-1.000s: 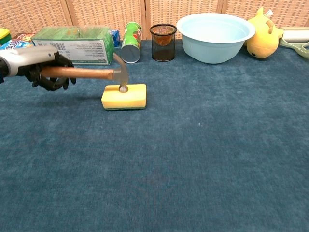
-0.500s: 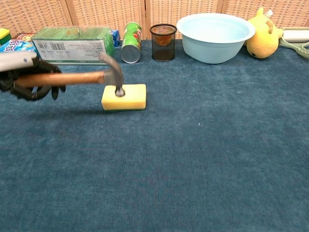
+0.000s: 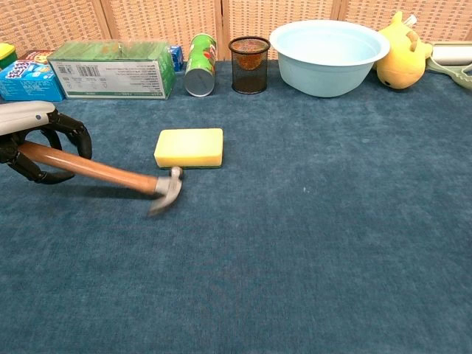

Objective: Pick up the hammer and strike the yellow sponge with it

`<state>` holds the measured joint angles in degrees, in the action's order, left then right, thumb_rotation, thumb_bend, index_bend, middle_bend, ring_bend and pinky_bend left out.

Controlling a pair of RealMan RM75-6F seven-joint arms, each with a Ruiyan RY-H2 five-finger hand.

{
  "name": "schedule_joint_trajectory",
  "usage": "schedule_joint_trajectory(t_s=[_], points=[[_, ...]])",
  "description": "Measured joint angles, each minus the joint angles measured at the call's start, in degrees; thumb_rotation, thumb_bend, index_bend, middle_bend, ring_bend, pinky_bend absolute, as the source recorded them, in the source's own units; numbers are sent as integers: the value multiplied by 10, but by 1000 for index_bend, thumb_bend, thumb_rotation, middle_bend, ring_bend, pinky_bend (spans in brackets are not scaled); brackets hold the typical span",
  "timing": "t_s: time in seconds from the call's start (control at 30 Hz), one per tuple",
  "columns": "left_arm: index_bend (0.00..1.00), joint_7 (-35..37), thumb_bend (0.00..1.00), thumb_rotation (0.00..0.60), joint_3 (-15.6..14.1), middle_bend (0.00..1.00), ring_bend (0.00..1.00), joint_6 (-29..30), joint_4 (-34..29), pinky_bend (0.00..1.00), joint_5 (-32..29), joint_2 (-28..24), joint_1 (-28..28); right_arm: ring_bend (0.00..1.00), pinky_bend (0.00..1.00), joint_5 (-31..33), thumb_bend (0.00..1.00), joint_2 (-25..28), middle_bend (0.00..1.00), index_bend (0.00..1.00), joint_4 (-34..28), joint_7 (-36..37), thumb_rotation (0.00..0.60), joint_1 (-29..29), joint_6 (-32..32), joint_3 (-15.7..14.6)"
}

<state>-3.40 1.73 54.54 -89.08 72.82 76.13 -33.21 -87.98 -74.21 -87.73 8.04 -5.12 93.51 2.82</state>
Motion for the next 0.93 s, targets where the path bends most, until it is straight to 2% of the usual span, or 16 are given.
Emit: schedule_joint_trajectory(t_s=[0.17,0.47,0.63,0.8,0.93], points=[[0,-16,162,600,4,108,0,29,-3,125,-6,1,13,427,357,-4,369,1,461,472,-2,-2,600,5,-5,0],[13,13,190,600,1,109,16,136,-14,135,41,-12,65,427,357,-11,370,4,461,472,-9,-13,600,19,-16,3],[180,25,202,600,-22,157,76,236,-34,143,90,-31,127,426,355,-27,370,8,461,471,-20,-32,600,30,-22,2],[219,38,203,600,-51,199,119,332,-62,162,121,-57,206,427,350,-51,370,13,461,472,-35,-71,600,46,-32,0],[234,44,204,600,-73,214,125,374,-80,175,135,-79,255,427,350,-74,370,16,460,472,-56,-99,600,60,-41,-5]])
